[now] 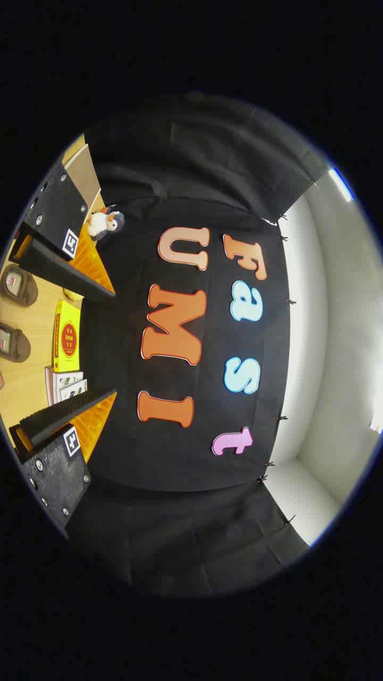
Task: Open the storage box then place both shoes into the box .Put the left shoe in first, then the right shoe, with the right side of both shoes facing outward in a uniform manner.
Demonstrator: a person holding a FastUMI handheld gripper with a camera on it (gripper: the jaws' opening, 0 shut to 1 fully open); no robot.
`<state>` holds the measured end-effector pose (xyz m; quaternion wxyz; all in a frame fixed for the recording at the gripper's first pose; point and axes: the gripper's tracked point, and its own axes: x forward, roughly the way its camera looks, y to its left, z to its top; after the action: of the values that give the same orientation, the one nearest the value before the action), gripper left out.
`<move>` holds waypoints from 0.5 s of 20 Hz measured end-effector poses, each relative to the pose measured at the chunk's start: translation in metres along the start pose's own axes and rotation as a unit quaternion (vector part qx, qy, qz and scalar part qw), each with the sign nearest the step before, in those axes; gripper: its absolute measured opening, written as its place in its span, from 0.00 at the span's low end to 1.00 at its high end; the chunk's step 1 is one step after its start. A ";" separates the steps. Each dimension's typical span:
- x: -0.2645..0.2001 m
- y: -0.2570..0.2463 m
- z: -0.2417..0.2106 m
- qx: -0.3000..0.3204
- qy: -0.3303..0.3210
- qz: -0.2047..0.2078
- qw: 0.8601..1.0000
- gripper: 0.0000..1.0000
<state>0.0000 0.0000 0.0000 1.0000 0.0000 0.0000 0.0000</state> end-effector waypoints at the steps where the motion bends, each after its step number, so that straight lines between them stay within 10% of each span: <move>1: -0.001 -0.001 0.000 0.001 0.002 0.000 1.000 0.98; 10: -0.003 0.011 0.002 -0.003 0.005 0.021 1.000 0.98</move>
<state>-0.0027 0.0108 0.0019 0.9998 -0.0026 0.0048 0.0213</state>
